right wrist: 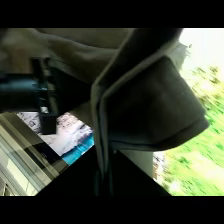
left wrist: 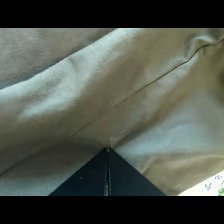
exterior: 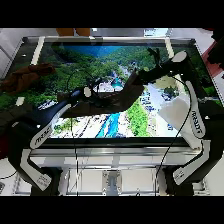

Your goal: Fold the shirts.

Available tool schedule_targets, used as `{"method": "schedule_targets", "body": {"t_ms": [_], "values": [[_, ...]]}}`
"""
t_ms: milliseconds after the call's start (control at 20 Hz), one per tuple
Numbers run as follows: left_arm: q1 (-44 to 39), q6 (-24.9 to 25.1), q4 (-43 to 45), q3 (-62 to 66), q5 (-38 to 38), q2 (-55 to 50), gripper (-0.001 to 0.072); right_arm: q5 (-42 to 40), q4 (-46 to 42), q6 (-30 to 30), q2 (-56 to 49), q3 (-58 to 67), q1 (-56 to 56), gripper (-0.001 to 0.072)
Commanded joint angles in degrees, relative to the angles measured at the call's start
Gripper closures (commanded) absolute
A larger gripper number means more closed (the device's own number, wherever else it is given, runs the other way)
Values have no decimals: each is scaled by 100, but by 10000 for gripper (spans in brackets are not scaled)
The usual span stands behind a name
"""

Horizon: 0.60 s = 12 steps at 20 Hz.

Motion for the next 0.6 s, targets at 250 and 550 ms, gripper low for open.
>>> {"method": "schedule_targets", "body": {"t_ms": [250, 550], "values": [[326, -251, 1764, 1156, -1257, 621, 697, -1226, -33, 328, 22, 796, 1762, 683], [1740, -1200, 4236, 1397, -2280, 1705, 696, -2498, 83, 518, -175, 796, 2699, 684]]}}
